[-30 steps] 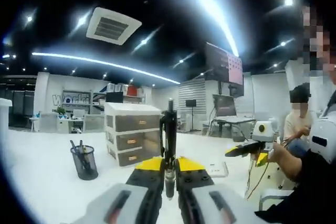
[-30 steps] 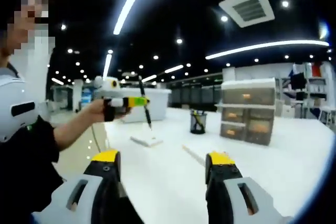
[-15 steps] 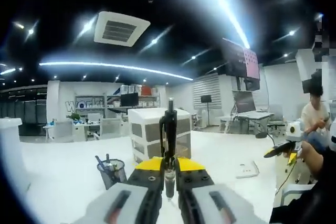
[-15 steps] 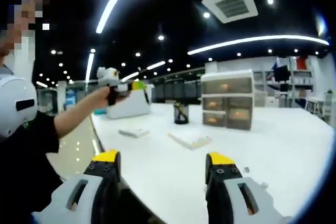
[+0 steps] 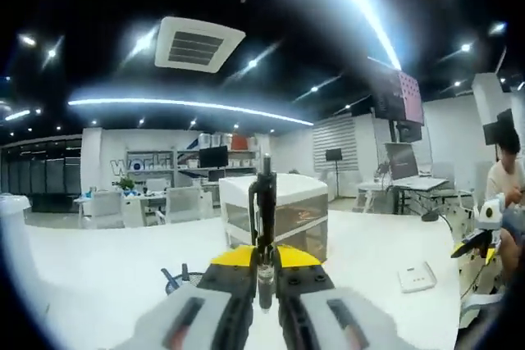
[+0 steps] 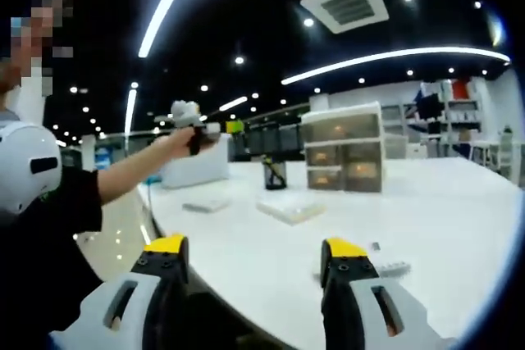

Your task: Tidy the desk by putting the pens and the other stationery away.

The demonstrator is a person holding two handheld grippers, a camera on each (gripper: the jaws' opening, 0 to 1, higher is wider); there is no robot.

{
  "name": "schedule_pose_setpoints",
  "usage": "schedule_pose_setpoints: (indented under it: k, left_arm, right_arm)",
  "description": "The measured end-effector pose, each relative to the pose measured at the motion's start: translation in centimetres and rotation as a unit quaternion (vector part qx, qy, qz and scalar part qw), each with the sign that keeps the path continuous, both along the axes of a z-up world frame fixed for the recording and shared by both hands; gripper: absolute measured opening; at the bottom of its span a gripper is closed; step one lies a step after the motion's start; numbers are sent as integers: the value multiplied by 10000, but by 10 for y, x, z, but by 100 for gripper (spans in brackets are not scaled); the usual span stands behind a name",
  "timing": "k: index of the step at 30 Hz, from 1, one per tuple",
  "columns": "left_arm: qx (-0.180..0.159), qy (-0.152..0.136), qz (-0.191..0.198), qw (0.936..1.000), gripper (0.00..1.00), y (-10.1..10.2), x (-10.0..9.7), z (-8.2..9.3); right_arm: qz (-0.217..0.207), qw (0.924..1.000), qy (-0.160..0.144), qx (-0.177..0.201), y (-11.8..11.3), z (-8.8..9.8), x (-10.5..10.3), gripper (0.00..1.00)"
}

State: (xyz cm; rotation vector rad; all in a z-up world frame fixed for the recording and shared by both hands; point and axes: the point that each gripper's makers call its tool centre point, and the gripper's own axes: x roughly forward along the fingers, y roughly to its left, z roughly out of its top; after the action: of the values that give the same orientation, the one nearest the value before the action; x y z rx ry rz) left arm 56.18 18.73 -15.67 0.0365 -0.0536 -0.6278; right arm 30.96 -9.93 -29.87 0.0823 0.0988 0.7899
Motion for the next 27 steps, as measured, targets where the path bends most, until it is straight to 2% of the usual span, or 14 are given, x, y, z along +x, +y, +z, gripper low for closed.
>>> schedule_pose_setpoints:
  k: [2, 7, 8, 15, 20, 24, 27]
  left_arm:
    - [166, -12, 63, 9998, 9, -4, 7, -1]
    - [124, 31, 113, 9999, 9, -9, 21, 2]
    - [281, 32, 283, 9992, 9, -5, 34, 1]
    - [71, 211, 634, 9977, 9, 11, 66, -7]
    - [145, 239, 877, 9958, 9, 16, 80, -18]
    - [175, 291, 894, 9954, 9, 10, 86, -24]
    - [327, 323, 933, 9946, 9, 4, 91, -30]
  right_arm:
    - [-15, 10000, 12, -3, -2, -1, -1, 62]
    - [-57, 10000, 27, 11, -5, -2, -2, 62]
    - [-76, 10000, 25, 25, -7, -2, -3, 62]
    - [-159, 9999, 9, 63, -16, 0, -7, 62]
    - [-213, 9997, 18, 77, -20, -1, -7, 61]
    - [-222, 9997, 23, 63, -21, -1, -7, 61]
    - [-226, 9997, 22, 86, -21, -1, -6, 61]
